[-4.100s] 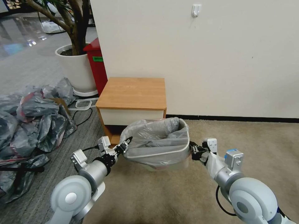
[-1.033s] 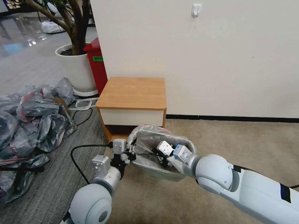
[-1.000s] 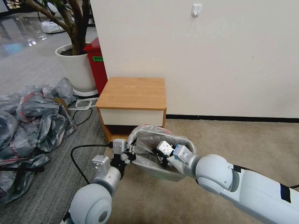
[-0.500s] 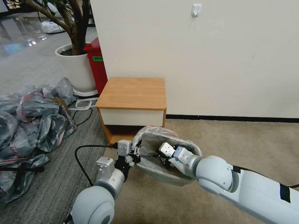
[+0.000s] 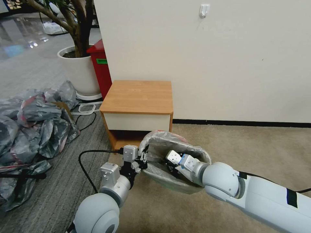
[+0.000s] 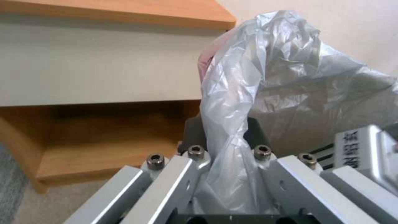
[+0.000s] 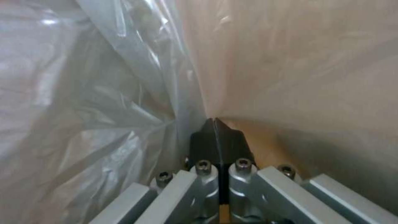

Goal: Pick up the garbage bag from the table and place it over the trash can.

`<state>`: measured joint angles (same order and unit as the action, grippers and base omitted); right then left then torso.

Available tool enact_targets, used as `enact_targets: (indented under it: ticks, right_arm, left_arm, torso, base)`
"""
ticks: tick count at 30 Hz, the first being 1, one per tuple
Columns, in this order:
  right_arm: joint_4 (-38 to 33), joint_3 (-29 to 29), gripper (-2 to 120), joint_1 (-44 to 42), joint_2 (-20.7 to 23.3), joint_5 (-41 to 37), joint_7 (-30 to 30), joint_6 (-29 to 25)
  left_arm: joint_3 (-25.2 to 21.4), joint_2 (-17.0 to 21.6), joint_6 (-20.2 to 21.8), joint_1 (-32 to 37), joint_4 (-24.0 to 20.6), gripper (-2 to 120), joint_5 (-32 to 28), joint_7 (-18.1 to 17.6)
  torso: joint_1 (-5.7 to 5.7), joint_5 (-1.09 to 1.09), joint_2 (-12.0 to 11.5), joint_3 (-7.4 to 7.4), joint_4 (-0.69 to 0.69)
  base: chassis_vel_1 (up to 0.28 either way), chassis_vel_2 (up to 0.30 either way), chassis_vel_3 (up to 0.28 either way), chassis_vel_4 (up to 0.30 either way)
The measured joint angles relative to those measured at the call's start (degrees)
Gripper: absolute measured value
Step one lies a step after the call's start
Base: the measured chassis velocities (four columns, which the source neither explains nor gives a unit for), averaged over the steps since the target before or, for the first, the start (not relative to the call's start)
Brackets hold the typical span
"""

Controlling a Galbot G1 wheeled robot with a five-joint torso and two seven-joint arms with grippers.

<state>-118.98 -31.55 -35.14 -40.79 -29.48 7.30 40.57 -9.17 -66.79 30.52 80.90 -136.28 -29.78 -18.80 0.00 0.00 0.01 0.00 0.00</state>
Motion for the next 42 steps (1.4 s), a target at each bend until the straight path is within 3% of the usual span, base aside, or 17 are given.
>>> enact_targets:
  ticks: [27,37,42]
  right_arm:
    - [1.2,-1.4,0,0.5,0.8,-0.3,0.0,0.0]
    - [-3.7,0.5,0,-0.4,4.1,-1.9,-0.3,0.0]
    - [-6.3,5.4,0,-3.2,5.6,-3.5,-0.5,-0.1]
  left_arm:
    - [0.9,-0.5,0.7,-0.9,0.4,6,1.2,1.4]
    - [0.4,-1.2,0.1,-2.1,5.0,6,0.8,1.4]
    - [0.4,-2.3,-2.0,-2.3,8.7,6,-0.4,1.3]
  torso:
    - [0.00,0.00,0.0,0.00,-0.01]
    - [0.00,0.00,0.0,0.00,-0.01]
    - [0.00,0.01,0.0,0.00,0.00]
  base:
    - [0.000,0.000,0.000,0.000]
    - [0.000,0.000,0.000,0.000]
    - [0.000,0.000,0.000,0.000]
